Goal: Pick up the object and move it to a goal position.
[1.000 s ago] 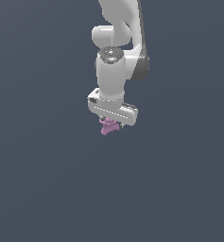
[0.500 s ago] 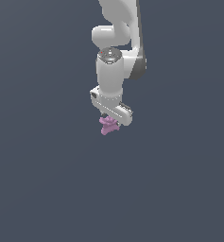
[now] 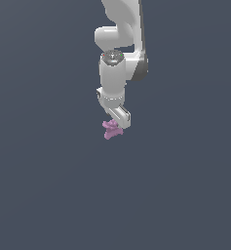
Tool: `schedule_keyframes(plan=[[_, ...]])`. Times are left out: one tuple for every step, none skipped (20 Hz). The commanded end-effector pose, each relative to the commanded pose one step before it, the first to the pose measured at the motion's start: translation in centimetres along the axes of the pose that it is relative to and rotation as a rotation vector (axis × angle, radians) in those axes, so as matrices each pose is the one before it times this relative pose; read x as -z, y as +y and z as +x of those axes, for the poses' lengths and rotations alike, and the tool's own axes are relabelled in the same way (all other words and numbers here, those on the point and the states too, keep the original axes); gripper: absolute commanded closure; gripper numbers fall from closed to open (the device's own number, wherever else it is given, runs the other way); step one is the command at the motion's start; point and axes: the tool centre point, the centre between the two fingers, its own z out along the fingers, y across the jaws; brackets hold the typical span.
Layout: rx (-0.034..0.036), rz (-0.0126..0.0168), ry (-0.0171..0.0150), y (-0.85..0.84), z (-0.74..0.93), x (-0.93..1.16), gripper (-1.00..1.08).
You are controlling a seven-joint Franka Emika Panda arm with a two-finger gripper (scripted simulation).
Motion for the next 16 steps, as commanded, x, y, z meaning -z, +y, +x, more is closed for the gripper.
schedule_keyframes(plan=[[-0.05282,-0.00153,-0.00036,0.534,-0.274,-0.23,-0.92],[-0.0172,-0.00055,-0.00016,0.182,-0.083,-0.077,-0.92],[-0.01584,-0.0005,-0.00015,0.169,-0.073,-0.071,-0.92],[-0.01444,-0.00045,-0.00014,0.155,-0.066,-0.065,-0.92],[-0.01309,-0.00041,-0.00013,0.142,-0.057,-0.059,-0.92],[-0.01169,-0.00036,-0.00012,0.127,-0.05,-0.052,-0.92],[-0.01033,-0.00032,-0.00011,0.113,-0.043,-0.046,-0.92],[-0.00895,-0.00027,-0.00009,0.098,-0.037,-0.04,-0.92],[-0.00759,-0.00023,-0.00008,0.084,-0.029,-0.034,-0.92],[-0.00617,-0.00019,-0.00007,0.068,-0.025,-0.028,-0.92],[-0.00483,-0.00015,-0.00005,0.054,-0.018,-0.022,-0.92],[-0.00345,-0.00011,-0.00004,0.039,-0.013,-0.015,-0.92],[-0.00207,-0.00006,-0.00002,0.023,-0.008,-0.009,-0.92],[-0.00069,-0.00002,-0.00001,0.008,-0.003,-0.003,-0.92],[0.00442,0.0,-0.00001,-0.044,0.014,0.015,-0.92],[0.0,0.0,0.0,0.001,-0.002,-0.028,-0.92]])
